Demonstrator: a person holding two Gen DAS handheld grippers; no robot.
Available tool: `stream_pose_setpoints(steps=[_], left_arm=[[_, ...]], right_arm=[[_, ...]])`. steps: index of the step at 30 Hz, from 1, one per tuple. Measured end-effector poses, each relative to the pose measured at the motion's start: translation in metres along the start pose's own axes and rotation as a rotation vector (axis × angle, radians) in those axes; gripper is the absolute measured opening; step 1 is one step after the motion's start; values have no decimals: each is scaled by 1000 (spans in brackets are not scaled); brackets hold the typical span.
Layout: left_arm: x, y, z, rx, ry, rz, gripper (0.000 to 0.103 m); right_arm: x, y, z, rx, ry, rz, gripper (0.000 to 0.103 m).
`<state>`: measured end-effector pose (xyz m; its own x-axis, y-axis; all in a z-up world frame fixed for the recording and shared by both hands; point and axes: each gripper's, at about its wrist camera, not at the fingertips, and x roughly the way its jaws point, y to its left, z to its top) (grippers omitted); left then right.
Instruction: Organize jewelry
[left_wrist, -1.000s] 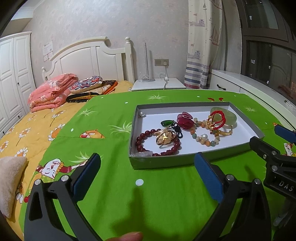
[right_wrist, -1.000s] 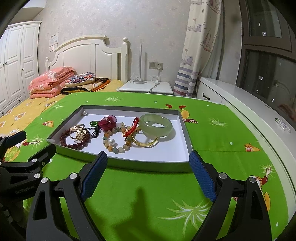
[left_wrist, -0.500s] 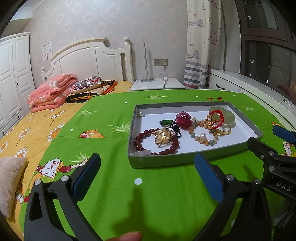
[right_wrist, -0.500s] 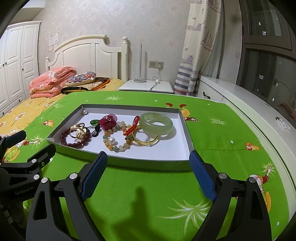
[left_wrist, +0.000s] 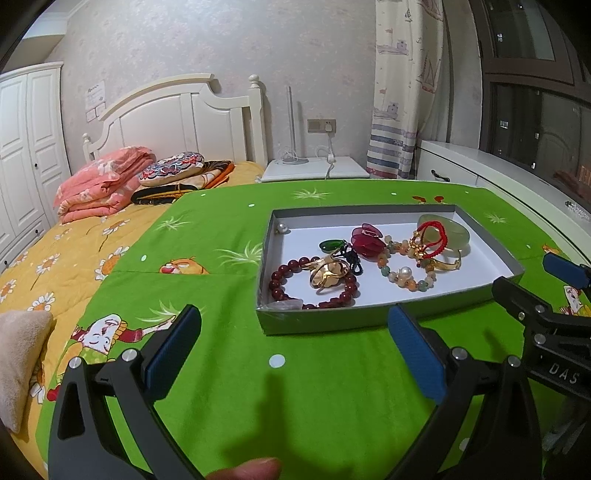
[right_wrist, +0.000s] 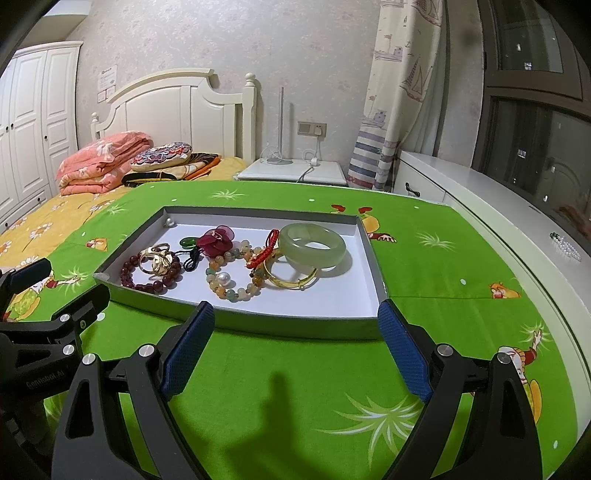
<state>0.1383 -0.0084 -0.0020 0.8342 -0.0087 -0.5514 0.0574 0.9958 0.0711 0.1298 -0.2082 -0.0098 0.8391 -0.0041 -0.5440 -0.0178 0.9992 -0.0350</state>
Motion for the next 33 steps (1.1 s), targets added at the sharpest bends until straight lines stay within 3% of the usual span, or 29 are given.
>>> stream_pose_setpoints(steps=[26, 33], left_arm=[[0, -2, 1, 2, -7, -3, 98], [11, 19, 8, -10, 109, -57, 98]], right_arm=[[-1, 3, -2, -11, 2, 9, 84], [-1, -6, -1, -29, 15, 1, 84]])
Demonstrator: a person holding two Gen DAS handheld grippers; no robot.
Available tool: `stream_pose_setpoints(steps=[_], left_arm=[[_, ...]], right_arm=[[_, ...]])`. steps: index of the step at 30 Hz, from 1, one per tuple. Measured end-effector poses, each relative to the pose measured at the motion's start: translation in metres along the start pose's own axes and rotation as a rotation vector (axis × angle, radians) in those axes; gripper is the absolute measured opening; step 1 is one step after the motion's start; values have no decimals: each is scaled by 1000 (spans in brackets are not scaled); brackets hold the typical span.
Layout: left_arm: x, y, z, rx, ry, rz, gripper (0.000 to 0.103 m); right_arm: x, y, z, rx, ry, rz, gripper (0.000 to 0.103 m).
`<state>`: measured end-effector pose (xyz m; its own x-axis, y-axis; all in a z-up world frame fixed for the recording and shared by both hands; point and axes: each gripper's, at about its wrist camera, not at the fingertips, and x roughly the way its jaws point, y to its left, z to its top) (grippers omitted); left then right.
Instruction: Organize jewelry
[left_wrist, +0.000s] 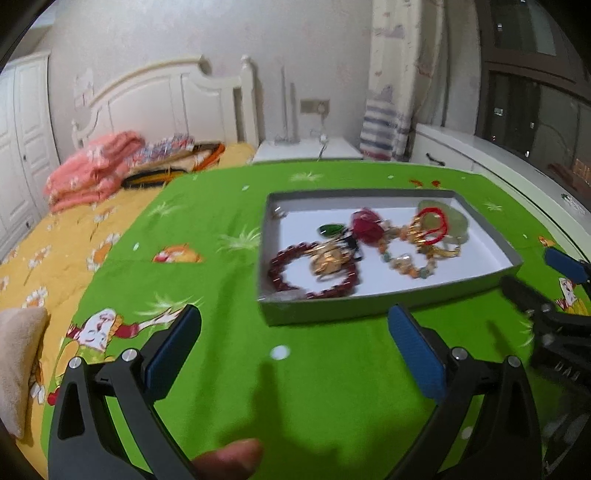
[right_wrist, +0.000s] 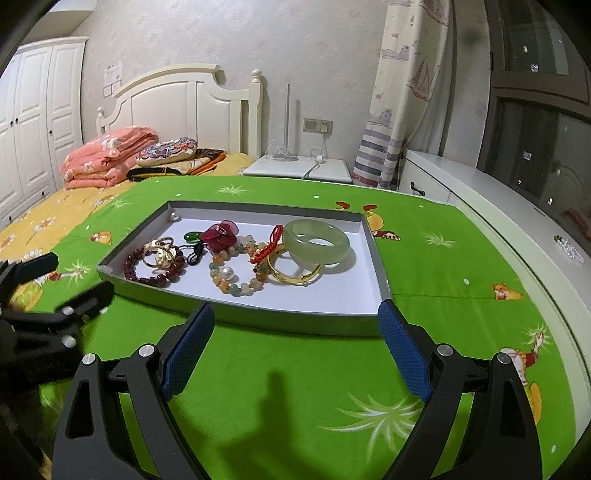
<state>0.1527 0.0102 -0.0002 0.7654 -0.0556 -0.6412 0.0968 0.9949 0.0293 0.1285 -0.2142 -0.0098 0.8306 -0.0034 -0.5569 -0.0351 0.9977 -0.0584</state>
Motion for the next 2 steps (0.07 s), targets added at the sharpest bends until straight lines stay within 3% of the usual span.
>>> stream_pose_setpoints(steps=[2], left_arm=[[2, 17, 2, -14, 21, -3, 98]], right_arm=[[3, -20, 1, 13, 25, -7, 84]])
